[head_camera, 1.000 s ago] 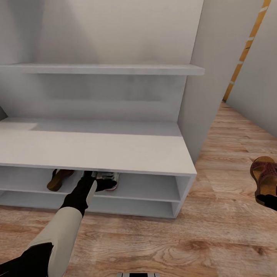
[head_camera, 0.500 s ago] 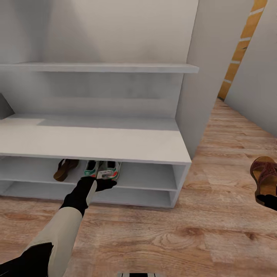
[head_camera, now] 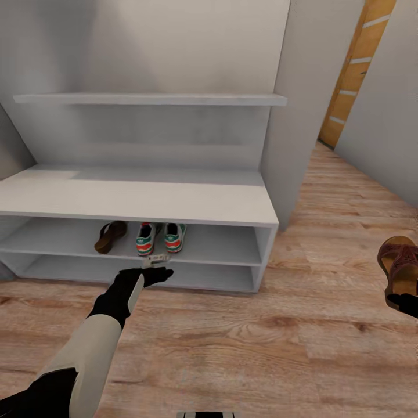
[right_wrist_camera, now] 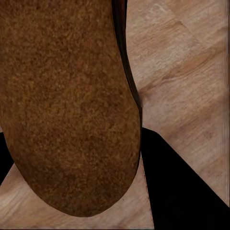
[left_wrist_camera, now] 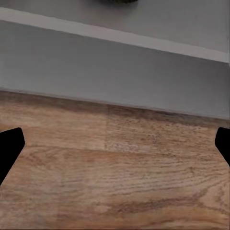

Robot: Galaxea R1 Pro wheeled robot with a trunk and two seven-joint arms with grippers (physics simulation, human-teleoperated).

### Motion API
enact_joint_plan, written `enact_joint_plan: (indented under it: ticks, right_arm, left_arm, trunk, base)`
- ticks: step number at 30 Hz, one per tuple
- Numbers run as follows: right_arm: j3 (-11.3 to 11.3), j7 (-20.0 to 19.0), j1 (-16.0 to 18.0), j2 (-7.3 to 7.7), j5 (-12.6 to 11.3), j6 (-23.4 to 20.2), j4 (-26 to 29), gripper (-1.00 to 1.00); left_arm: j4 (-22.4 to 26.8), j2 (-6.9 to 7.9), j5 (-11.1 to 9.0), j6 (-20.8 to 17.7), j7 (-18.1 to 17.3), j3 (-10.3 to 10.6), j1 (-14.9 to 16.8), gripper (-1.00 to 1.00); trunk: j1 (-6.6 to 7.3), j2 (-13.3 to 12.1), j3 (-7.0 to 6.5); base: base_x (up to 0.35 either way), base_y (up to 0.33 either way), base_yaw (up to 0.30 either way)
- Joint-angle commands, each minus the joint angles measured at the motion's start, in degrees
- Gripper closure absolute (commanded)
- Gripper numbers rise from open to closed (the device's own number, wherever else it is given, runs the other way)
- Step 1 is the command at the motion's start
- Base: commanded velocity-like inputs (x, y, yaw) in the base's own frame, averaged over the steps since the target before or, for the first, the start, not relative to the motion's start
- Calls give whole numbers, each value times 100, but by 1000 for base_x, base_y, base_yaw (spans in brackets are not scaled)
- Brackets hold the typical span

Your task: Pick up the two gym shoes and the two sandals from the corridor floor and place them onto the hallstand (shoe rack) in the corridor, making sure they are on the rack and not on the floor. Arrange them so the two gym shoes are next to each other and the two sandals are next to each other.

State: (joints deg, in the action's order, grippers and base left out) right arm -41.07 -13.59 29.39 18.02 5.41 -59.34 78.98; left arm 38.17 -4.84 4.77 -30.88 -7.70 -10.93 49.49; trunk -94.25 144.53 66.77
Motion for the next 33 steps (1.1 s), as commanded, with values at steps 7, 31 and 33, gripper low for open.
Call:
enact_joint_plan:
  ticks: [7,31,33]
  right_arm:
    - [-108,-27,5,0,23,-20,-3,100]
    - [-912,-29,5,3,47,-7,-5,100]
    - [-912,-30,5,2,47,-7,-5,100]
  left_arm:
    - [0,31,67,401,-46,-40,-28,-100]
    - [-81,89,30,785,-74,-40,-492,-100]
    - [-82,89,28,785,-74,-40,-492,-100]
  trunk:
    - [5,2,5]
    - [5,2,5]
    - [5,2,5]
  base:
    - [-327,63,0]
    - [-292,131,0]
    - [-49,294,0]
